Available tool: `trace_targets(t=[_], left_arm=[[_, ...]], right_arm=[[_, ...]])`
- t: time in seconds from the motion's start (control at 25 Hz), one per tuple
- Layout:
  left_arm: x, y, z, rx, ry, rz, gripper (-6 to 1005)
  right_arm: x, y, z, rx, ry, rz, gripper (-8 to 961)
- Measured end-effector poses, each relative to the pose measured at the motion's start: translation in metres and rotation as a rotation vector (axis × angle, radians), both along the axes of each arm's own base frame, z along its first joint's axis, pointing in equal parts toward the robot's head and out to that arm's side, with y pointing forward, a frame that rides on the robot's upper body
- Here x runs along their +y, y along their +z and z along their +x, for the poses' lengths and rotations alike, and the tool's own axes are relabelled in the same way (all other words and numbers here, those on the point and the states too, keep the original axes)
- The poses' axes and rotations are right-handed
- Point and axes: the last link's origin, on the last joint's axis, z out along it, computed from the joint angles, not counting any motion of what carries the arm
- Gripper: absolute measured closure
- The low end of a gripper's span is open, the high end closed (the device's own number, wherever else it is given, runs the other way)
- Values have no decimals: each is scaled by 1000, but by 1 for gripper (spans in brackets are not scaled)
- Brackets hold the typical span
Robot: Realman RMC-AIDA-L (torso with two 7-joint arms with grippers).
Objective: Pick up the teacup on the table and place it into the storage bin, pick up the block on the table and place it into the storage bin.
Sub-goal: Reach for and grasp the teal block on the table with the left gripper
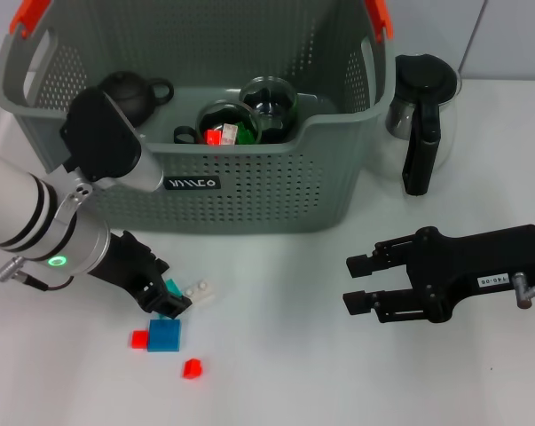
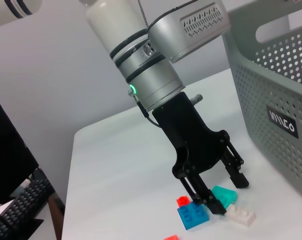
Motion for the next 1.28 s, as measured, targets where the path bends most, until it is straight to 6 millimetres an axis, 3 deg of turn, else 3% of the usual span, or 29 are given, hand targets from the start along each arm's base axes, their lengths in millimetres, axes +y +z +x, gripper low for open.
trace_targets(t=[1.28], left_arm=[[-1, 4, -1, 21, 22, -3, 490]], right_arm=[[0, 0, 0, -2, -2, 4, 391]])
